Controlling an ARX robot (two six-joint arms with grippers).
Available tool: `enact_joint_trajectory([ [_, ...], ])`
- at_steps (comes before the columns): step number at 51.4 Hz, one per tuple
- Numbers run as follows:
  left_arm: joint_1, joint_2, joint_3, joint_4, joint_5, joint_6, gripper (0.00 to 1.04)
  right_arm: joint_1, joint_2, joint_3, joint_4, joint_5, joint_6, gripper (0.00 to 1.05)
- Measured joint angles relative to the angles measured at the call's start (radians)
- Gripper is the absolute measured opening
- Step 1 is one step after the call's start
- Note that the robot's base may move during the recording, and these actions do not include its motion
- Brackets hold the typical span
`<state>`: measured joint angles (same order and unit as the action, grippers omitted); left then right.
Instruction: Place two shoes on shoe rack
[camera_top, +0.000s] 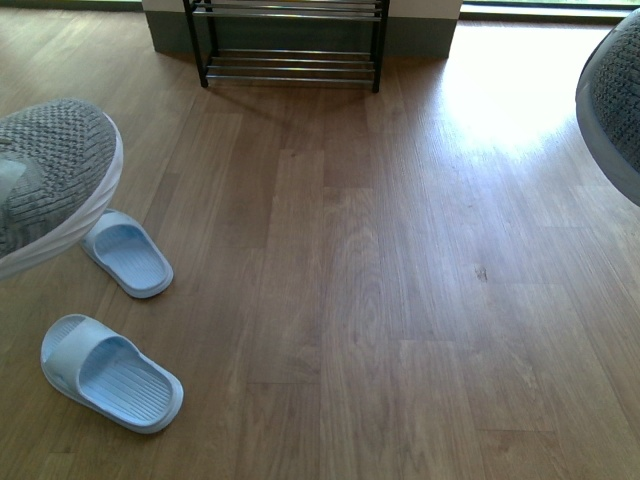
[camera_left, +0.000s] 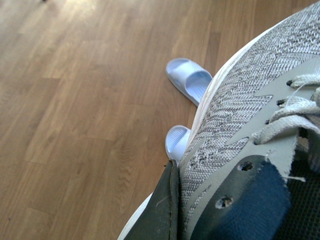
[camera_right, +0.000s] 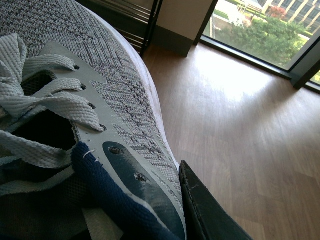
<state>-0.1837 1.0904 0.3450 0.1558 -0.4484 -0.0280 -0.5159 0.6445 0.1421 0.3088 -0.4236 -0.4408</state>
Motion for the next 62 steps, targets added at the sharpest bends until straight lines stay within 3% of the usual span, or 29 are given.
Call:
enact_joint_trajectory([
  [5,-0.040,-0.148,-0.062,0.017,-0.122,0.021,0.02,0.000,0.000,0.000,0.000,0.000,0.000,0.01],
  [8,-0.083,-0.294,-0.105,-0.023,-0.243,0.026,0.02,0.000,0.000,0.000,0.000,0.000,0.000,0.01],
  [11,-0.096,-0.369,-0.126,-0.032,-0.286,0.027,0.02,0.000,0.000,0.000,0.000,0.000,0.000,0.01],
  [62,-0.108,-0.384,-0.131,-0.034,-0.267,0.039,0.02,-0.002,0.000,0.000,0.000,0.011,0.000,0.01],
])
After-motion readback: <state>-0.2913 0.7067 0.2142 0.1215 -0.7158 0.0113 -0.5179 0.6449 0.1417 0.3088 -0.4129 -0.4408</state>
